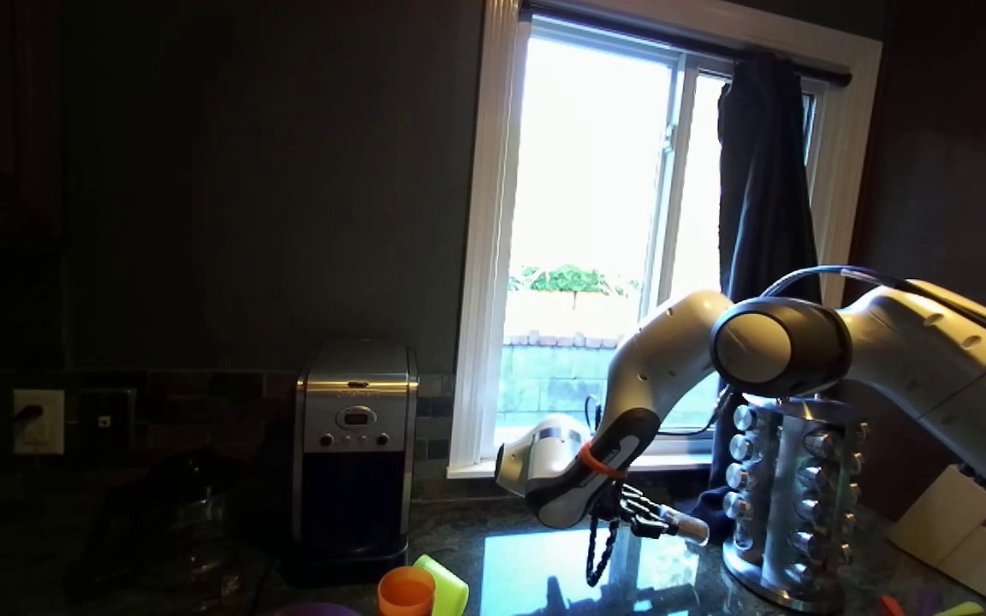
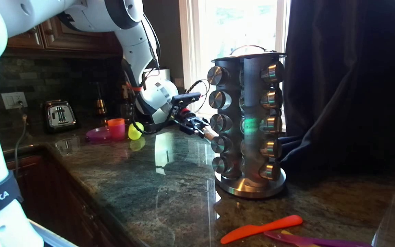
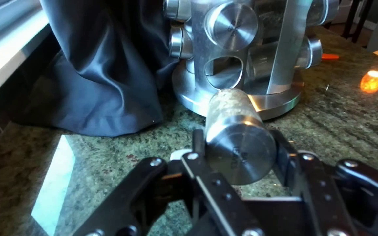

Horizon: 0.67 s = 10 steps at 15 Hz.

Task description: Pick up the spice bottle next to the coffee machine and place it on the spice rack

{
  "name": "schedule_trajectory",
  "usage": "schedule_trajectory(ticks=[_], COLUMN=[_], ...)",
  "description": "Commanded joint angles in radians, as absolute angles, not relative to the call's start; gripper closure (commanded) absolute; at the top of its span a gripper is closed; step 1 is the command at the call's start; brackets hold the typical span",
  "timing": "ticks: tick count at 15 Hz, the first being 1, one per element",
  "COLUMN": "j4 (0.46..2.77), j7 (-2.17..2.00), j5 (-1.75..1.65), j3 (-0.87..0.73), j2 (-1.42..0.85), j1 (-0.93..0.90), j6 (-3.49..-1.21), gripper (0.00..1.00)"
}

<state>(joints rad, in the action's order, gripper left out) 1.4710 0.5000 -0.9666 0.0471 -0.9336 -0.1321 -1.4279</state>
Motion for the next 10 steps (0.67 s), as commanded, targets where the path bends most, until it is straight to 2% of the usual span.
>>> schedule_trajectory(ticks=[1,10], j4=[1.445,1.440], j7=[0.524,0.542], j5=[-0.988,-0.999], j3=[0.044,0.024], j2=[-0.963,-0.986], j1=[-0.115,-0.085], j6=[-1.402,-1.393], gripper=[0.75,0.75])
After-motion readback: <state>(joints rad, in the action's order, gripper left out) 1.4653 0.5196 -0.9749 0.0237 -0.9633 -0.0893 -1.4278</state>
